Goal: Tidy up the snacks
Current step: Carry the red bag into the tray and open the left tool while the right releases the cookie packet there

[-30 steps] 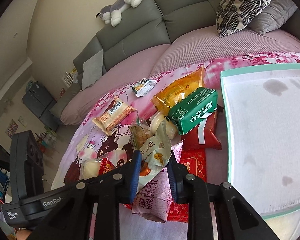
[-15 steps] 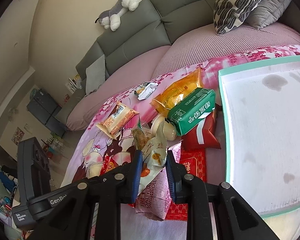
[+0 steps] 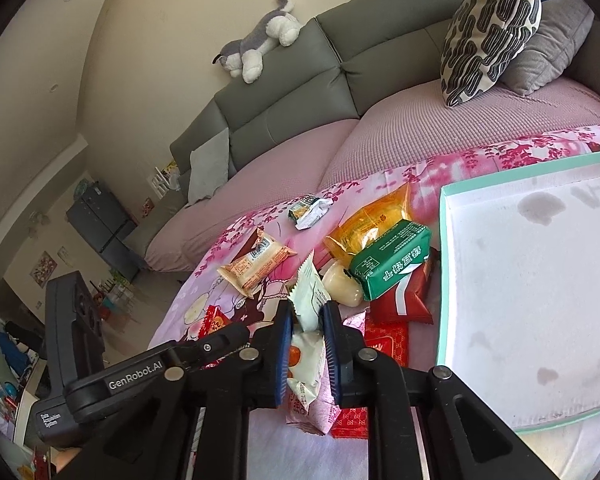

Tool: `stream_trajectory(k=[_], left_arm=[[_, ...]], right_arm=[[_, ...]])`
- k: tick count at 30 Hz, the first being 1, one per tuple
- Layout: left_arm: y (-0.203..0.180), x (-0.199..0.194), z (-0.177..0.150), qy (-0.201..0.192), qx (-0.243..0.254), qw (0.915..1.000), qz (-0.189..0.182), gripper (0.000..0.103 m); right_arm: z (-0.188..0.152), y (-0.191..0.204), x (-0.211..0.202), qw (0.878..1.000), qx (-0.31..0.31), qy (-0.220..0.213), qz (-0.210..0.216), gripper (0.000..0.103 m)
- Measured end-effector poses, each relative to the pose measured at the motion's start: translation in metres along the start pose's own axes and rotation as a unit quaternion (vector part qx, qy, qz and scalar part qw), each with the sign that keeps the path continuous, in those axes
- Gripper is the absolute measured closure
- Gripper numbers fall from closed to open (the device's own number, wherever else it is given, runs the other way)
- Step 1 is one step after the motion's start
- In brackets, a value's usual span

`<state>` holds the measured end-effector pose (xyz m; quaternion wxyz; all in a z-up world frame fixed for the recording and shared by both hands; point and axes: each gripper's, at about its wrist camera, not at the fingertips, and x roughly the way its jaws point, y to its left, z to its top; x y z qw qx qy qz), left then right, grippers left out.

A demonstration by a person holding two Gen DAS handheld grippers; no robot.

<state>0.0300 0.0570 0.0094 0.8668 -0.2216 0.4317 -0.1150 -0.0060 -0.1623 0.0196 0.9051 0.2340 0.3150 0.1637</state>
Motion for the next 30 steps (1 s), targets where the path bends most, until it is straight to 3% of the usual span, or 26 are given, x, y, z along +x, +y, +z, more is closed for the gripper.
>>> stream_trajectory(k=[17, 23, 30], left_arm=[[-0.037, -0.006, -0.005, -0.019, 0.038, 0.999, -0.011, 0.062], [-0.079, 0.005, -0.007, -0.011, 0.084, 0.9957, -0.036, 0.062], [-0.145, 0.018, -0.008, -0.016, 0.151, 0.9856, -0.075, 0.062]], right_arm=[[0.013, -0.022, -0.039, 0.999, 0.012, -0.04, -0.008, 0.087], [0.022, -0.049, -0.064, 0.996, 0.034, -0.071, -0.036, 0.087], [0.032, -0.096, -0.11, 0.986, 0.074, -0.119, -0.088, 0.087]])
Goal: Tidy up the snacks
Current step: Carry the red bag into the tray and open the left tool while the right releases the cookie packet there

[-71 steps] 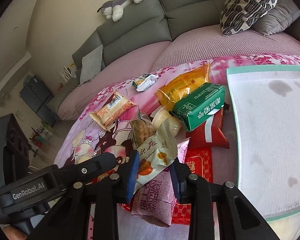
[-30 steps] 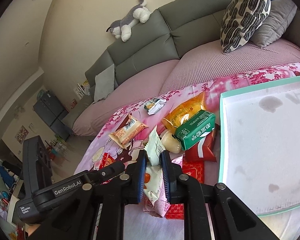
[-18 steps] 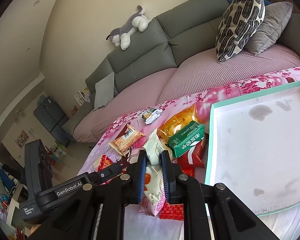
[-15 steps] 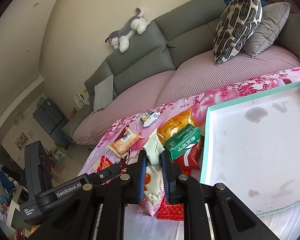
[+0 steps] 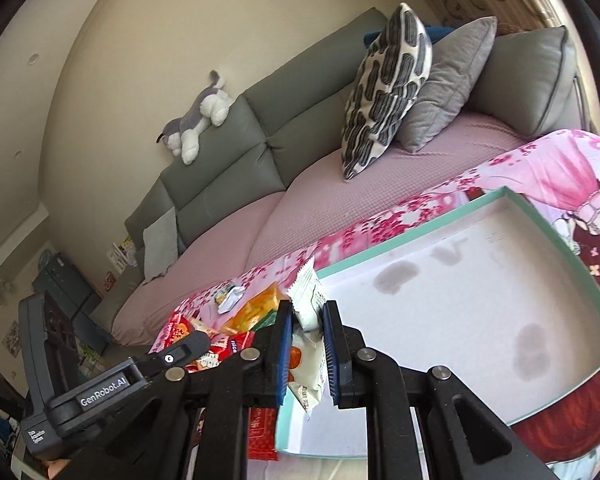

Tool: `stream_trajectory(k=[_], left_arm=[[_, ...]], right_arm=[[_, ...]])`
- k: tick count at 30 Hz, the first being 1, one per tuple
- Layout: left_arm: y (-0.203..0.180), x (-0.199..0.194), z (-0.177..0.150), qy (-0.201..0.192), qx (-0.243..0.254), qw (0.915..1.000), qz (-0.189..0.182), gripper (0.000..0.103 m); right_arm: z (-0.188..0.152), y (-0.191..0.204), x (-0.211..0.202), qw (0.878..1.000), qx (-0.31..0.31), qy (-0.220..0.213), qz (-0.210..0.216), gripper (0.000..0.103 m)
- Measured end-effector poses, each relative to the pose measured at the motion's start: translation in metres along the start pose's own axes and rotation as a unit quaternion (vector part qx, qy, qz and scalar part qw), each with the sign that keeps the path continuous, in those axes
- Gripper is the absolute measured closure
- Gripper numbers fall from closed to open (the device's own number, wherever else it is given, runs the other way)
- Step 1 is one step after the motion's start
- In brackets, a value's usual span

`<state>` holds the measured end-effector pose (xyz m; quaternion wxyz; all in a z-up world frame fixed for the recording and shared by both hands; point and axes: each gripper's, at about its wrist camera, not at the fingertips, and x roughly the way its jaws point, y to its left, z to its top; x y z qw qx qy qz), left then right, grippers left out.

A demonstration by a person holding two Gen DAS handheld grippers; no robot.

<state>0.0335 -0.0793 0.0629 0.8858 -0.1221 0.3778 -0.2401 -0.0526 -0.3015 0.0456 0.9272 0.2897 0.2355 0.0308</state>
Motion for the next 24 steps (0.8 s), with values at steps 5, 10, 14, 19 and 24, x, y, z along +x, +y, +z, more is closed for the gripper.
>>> stream_trajectory(k=[5, 10, 14, 19, 24], left_arm=[[-0.038, 0.023, -0.002, 0.014, 0.038, 0.9988, -0.029, 0.062], [-0.061, 0.045, -0.007, 0.034, 0.063, 0.9968, -0.035, 0.062], [-0.072, 0.062, -0.008, 0.046, 0.074, 0.9956, -0.033, 0.062], [-0.078, 0.079, -0.011, 0.059, 0.085, 0.9943, -0.024, 0.062], [-0.073, 0.09, -0.017, 0.076, 0.081, 0.9936, -0.014, 0.061]], right_arm=[[0.016, -0.04, -0.025, 0.998, 0.031, -0.031, -0.041, 0.087], [0.023, -0.069, -0.041, 0.995, 0.057, -0.047, -0.066, 0.087], [0.024, -0.08, -0.043, 0.994, 0.064, -0.048, -0.075, 0.087], [0.021, -0.089, -0.034, 0.994, 0.073, -0.033, -0.077, 0.087], [0.013, -0.093, -0.016, 0.994, 0.075, -0.005, -0.08, 0.087]])
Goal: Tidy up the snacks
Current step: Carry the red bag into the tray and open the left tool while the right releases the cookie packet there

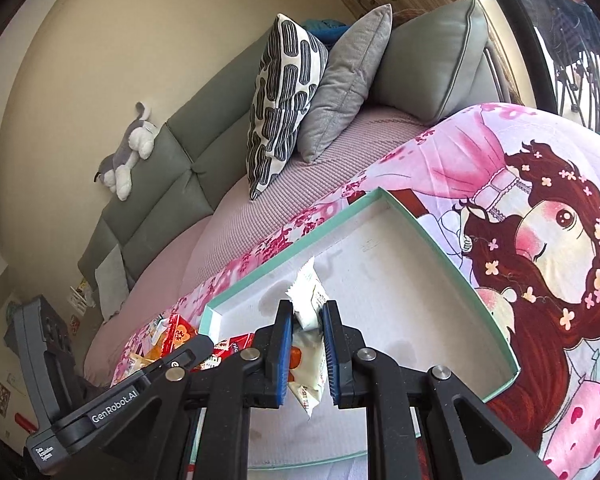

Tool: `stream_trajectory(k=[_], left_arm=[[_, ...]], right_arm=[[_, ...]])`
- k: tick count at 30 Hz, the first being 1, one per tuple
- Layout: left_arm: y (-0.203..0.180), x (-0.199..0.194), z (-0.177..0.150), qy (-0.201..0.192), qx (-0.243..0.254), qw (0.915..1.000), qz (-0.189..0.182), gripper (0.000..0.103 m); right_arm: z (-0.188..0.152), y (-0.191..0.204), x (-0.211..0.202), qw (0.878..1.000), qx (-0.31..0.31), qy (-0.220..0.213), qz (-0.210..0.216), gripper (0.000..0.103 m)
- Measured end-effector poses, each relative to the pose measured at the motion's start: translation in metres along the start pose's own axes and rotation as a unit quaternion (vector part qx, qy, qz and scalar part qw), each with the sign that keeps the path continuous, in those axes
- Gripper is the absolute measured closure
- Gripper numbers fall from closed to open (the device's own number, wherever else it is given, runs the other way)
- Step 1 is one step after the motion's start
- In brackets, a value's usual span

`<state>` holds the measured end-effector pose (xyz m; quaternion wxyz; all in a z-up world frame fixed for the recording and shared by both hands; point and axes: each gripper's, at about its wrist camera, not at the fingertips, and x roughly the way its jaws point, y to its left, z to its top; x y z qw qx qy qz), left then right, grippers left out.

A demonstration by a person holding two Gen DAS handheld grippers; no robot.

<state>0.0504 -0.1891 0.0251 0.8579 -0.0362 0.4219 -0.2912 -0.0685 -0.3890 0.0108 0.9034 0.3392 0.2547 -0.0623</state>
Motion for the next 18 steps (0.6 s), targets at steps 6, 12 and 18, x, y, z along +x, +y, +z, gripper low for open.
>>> stream_trajectory(k=[6, 12, 18], left_arm=[[0.003, 0.005, -0.003, 0.011, -0.005, 0.9999, 0.001, 0.061], [0.003, 0.012, -0.004, 0.023, -0.007, 0.9997, 0.003, 0.061], [0.005, 0.015, -0.004, 0.033, -0.01, 0.9993, 0.012, 0.057]], right_arm=[[-0.002, -0.006, 0.005, 1.0, 0.012, 0.011, -0.005, 0.087], [-0.003, -0.015, 0.007, 0.999, 0.03, 0.019, -0.011, 0.087], [-0.002, -0.018, 0.007, 0.999, 0.03, 0.025, -0.025, 0.084]])
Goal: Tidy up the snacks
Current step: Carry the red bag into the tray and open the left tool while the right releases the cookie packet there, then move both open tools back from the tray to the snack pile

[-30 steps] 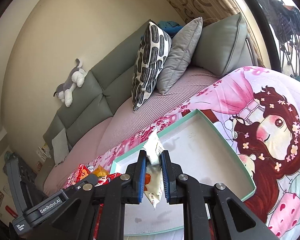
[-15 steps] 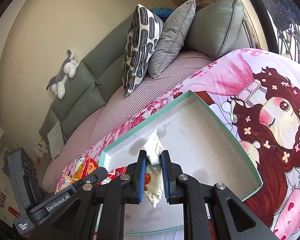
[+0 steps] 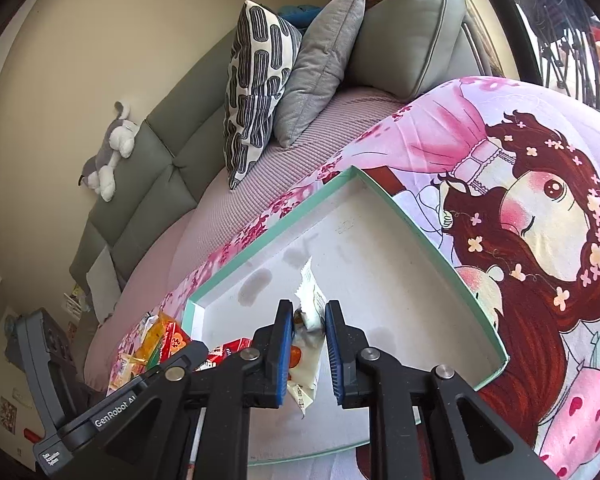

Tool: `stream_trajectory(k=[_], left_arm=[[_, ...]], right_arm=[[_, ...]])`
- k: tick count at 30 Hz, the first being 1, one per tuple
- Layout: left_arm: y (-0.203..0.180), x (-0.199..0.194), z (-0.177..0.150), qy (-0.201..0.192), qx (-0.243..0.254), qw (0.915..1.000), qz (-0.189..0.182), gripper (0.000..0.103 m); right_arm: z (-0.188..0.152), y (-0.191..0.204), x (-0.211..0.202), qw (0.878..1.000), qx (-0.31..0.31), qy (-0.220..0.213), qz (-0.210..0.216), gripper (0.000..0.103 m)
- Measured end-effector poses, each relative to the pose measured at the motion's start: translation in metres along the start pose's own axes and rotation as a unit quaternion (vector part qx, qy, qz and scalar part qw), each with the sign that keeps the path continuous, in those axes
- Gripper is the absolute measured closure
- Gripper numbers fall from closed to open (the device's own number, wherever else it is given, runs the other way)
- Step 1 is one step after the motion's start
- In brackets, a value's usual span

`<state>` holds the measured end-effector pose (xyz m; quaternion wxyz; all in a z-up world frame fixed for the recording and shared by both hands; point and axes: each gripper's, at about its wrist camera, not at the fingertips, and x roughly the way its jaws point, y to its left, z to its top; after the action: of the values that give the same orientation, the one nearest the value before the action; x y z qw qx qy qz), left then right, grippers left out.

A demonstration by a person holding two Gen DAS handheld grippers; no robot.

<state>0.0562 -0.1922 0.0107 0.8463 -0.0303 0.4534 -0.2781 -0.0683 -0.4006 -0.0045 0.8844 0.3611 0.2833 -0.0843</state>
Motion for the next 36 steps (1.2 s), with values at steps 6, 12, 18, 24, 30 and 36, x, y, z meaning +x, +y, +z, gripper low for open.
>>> stream_trajectory(k=[6, 12, 18, 24, 30, 36], left_arm=[[0.0, -0.002, 0.001, 0.003, 0.0, 0.9999, 0.011, 0.046], [0.003, -0.006, 0.002, 0.007, -0.002, 0.9994, 0.034, 0.037], [0.006, -0.012, 0.004, -0.003, 0.012, 0.9967, 0.08, 0.023], [0.011, -0.014, 0.004, -0.011, 0.026, 0.9905, 0.135, 0.018], [0.014, -0.019, 0.005, -0.028, 0.044, 0.9788, 0.198, 0.009], [0.022, -0.019, 0.005, -0.028, 0.032, 0.9768, 0.21, 0.003]], right_arm=[[0.001, -0.002, 0.0, 0.999, -0.013, -0.002, -0.052, 0.08], [0.001, -0.001, -0.001, 0.996, -0.032, -0.008, -0.086, 0.045], [-0.002, 0.013, 0.002, 0.988, -0.087, -0.012, -0.125, 0.032], [-0.005, 0.019, 0.007, 0.985, -0.111, -0.006, -0.131, 0.016], [-0.008, 0.023, 0.011, 0.98, -0.131, -0.004, -0.147, 0.0], [-0.011, 0.026, 0.013, 0.978, -0.14, 0.003, -0.152, 0.0]])
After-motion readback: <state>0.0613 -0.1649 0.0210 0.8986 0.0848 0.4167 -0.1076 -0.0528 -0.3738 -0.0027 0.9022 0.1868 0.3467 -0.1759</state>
